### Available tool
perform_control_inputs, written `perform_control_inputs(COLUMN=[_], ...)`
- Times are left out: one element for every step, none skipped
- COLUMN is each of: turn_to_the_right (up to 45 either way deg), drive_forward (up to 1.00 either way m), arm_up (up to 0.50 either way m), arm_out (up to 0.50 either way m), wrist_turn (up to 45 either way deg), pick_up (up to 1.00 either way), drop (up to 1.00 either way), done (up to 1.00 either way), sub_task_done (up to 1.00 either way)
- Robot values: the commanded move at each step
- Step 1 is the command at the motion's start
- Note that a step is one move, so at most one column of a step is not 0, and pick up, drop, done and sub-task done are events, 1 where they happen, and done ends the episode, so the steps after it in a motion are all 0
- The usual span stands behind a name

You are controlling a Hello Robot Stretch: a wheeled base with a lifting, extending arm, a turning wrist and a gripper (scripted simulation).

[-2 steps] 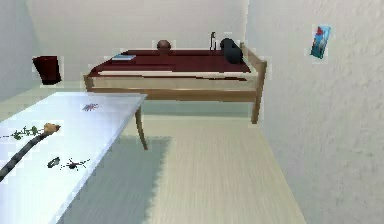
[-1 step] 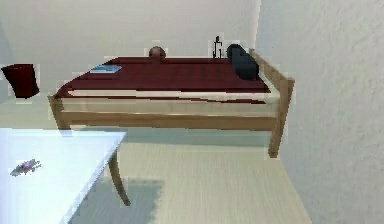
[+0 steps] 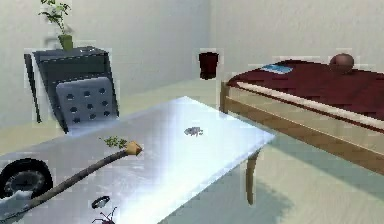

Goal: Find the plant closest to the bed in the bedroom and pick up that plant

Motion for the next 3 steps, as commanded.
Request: perform_control_inputs(turn_to_the_right=[45.0,0.0,15.0], drive_forward=[0.00,1.00,0.00], arm_up=[0.00,0.00,0.00], arm_out=[0.00,0.00,0.00], wrist_turn=[0.0,0.0,0.0], pick_up=[0.00,0.00,0.00], drop=[0.00,0.00,0.00], done=[0.00,0.00,0.00], sub_task_done=[0.00,0.00,0.00])
